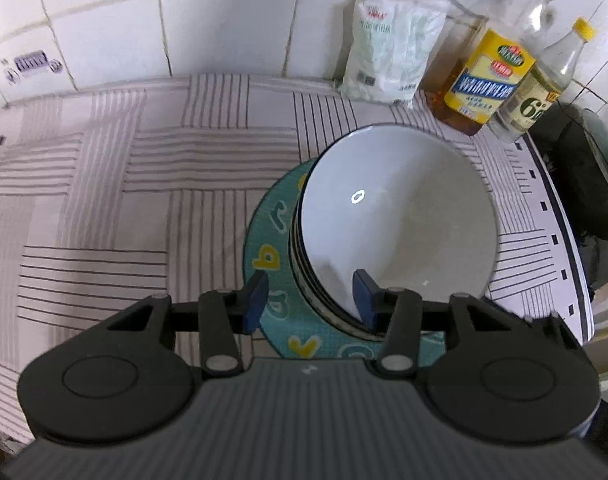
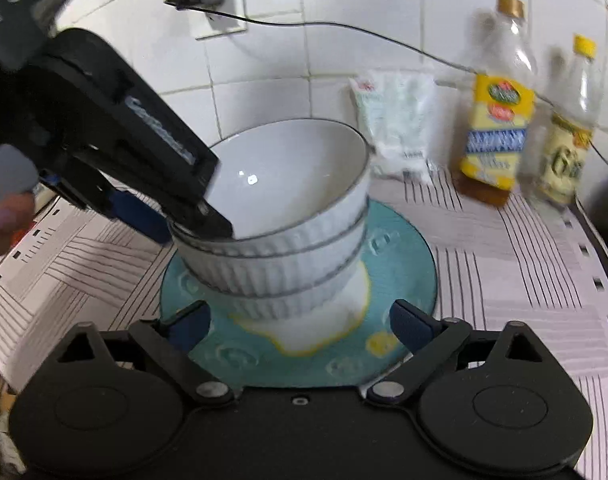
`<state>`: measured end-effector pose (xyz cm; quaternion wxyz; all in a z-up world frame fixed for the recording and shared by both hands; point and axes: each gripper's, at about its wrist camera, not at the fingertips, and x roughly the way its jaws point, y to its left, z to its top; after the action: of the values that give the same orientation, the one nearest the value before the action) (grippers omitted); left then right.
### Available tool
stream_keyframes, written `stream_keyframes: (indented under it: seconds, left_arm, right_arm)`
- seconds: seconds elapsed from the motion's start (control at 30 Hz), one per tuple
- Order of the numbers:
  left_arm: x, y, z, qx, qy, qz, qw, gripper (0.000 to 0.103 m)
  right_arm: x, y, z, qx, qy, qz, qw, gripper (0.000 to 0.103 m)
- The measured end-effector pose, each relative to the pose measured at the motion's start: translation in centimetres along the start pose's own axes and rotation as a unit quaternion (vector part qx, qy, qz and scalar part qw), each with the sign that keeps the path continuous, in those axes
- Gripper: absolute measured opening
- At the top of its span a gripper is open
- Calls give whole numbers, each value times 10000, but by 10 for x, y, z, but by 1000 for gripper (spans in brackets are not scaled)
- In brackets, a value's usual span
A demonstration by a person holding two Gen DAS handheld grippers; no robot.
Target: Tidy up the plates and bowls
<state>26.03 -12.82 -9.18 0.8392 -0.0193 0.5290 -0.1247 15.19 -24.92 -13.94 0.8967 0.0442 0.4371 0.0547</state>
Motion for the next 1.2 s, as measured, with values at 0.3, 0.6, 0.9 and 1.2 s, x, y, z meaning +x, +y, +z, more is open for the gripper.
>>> stream_keyframes:
  seconds: [0.3, 0.6, 0.9, 1.2]
  left_arm:
    - [-81, -13, -18, 81, -593, 281, 9978, 69]
    - [-141, 0, -48, -34, -867, 458, 9952, 85]
    - [-177, 6, -79, 175, -769, 904, 9928, 98]
    - [-206, 8, -107, 268, -865, 1202, 9886, 98]
  right_arm:
    - [-57, -1, 7, 136, 111, -442, 9989, 99]
    - [-116, 0, 18, 476, -329, -245, 9980, 99]
    - [-155, 6, 33, 647, 353, -977, 9925, 101]
    - [-200, 7, 26, 750, 388, -1591, 9836, 101]
